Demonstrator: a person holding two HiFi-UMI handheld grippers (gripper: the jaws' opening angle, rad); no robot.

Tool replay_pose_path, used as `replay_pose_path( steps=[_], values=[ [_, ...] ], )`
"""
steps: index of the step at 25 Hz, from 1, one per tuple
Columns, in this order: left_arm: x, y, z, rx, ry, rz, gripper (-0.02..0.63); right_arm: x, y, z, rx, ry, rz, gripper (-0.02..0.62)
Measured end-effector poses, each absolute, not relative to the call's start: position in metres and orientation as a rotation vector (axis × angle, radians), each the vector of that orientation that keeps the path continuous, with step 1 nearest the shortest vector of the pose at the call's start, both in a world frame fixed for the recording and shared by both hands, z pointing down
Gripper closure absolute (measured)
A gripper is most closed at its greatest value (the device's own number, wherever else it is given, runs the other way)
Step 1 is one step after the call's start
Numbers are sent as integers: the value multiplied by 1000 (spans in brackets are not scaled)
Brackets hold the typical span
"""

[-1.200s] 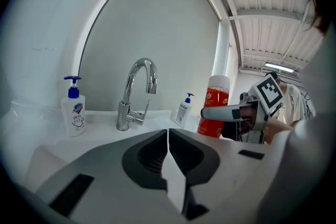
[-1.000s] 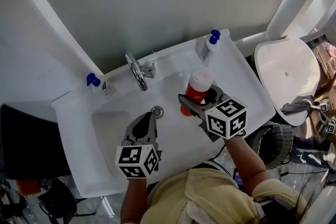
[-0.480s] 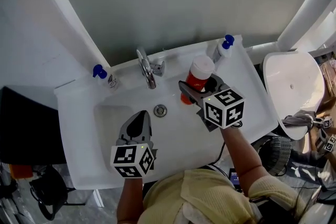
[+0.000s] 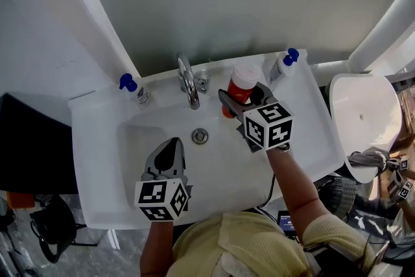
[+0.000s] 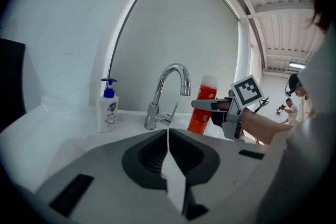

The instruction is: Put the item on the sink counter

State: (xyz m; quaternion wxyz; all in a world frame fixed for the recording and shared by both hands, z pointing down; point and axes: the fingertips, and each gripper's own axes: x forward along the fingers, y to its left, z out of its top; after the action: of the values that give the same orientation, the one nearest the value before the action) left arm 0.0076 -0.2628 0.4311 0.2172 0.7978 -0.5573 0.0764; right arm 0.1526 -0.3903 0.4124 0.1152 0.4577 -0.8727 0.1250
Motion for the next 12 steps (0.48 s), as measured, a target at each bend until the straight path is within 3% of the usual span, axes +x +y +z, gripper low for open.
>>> replay_pose_path(
  steps=[12],
  values=[
    [-8,-253,435,2156,-1595,207,563,158,-434,418,1470,-2518,299,296]
  ],
)
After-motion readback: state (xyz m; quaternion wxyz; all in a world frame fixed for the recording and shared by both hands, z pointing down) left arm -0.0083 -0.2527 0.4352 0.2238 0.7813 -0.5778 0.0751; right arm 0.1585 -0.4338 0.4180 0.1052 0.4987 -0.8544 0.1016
